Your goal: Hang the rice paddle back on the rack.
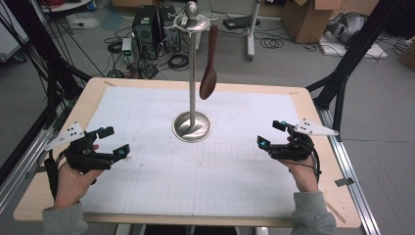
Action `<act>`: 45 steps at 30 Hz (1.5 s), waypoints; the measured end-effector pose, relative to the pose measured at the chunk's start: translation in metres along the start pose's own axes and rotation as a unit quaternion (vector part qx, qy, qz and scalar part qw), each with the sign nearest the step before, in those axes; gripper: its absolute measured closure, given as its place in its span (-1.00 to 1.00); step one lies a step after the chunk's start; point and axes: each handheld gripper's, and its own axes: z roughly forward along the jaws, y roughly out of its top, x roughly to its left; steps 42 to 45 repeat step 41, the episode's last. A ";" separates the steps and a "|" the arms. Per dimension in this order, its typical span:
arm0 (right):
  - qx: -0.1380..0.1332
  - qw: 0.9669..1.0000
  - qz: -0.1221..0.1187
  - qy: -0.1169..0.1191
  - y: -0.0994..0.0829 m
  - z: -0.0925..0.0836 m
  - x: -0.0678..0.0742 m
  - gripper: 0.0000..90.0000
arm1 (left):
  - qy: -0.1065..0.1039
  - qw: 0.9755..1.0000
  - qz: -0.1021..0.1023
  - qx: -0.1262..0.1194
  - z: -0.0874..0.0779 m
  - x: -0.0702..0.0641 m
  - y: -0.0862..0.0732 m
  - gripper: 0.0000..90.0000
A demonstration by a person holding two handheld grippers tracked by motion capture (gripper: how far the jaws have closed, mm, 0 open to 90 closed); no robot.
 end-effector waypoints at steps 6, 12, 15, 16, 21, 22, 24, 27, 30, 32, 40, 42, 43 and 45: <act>0.001 1.000 0.015 -0.021 -0.012 -0.011 -0.009 -0.79 | 0.017 1.000 0.011 0.012 0.003 0.002 -0.004 -0.96; 0.005 0.999 0.020 -0.034 -0.019 -0.017 -0.014 -0.79 | 0.027 0.999 0.006 0.016 0.005 0.008 -0.011 -0.96; 0.011 0.999 0.017 -0.043 -0.024 -0.020 -0.016 -0.79 | 0.029 1.000 0.001 0.011 0.003 0.010 -0.012 -0.96; 0.015 0.999 0.018 -0.045 -0.026 -0.020 -0.016 -0.79 | 0.030 0.999 0.001 0.011 0.003 0.011 -0.012 -0.96; 0.026 0.998 0.017 -0.051 -0.032 -0.026 -0.021 -0.79 | 0.037 0.999 -0.004 0.008 0.000 0.014 -0.015 -0.96; 0.023 0.998 0.016 -0.053 -0.033 -0.028 -0.023 -0.79 | 0.040 0.999 -0.006 0.008 0.000 0.014 -0.016 -0.96; 0.019 0.998 0.022 -0.057 -0.035 -0.032 -0.026 -0.79 | 0.045 0.999 -0.006 0.007 -0.002 0.016 -0.017 -0.96; 0.017 0.997 0.030 -0.068 -0.039 -0.038 -0.032 -0.79 | 0.054 0.999 -0.006 0.004 -0.004 0.018 -0.018 -0.96; 0.006 0.996 0.051 -0.067 -0.042 -0.045 -0.038 -0.79 | 0.066 0.998 -0.009 0.002 -0.007 0.020 -0.019 -0.96; 0.006 0.996 0.050 -0.077 -0.044 -0.047 -0.040 -0.79 | 0.075 0.997 -0.010 0.001 -0.009 0.022 -0.019 -0.96; 0.006 0.995 0.054 -0.078 -0.048 -0.046 -0.038 -0.79 | 0.094 0.996 -0.004 -0.010 -0.011 0.017 -0.018 -0.96; 0.004 0.996 0.051 -0.075 -0.047 -0.045 -0.037 -0.79 | 0.096 0.995 -0.005 -0.011 -0.011 0.016 -0.018 -0.96; 0.004 0.996 0.051 -0.075 -0.047 -0.045 -0.037 -0.79 | 0.096 0.995 -0.005 -0.011 -0.011 0.016 -0.018 -0.96; 0.004 0.996 0.051 -0.075 -0.047 -0.045 -0.037 -0.79 | 0.096 0.995 -0.005 -0.011 -0.011 0.016 -0.018 -0.96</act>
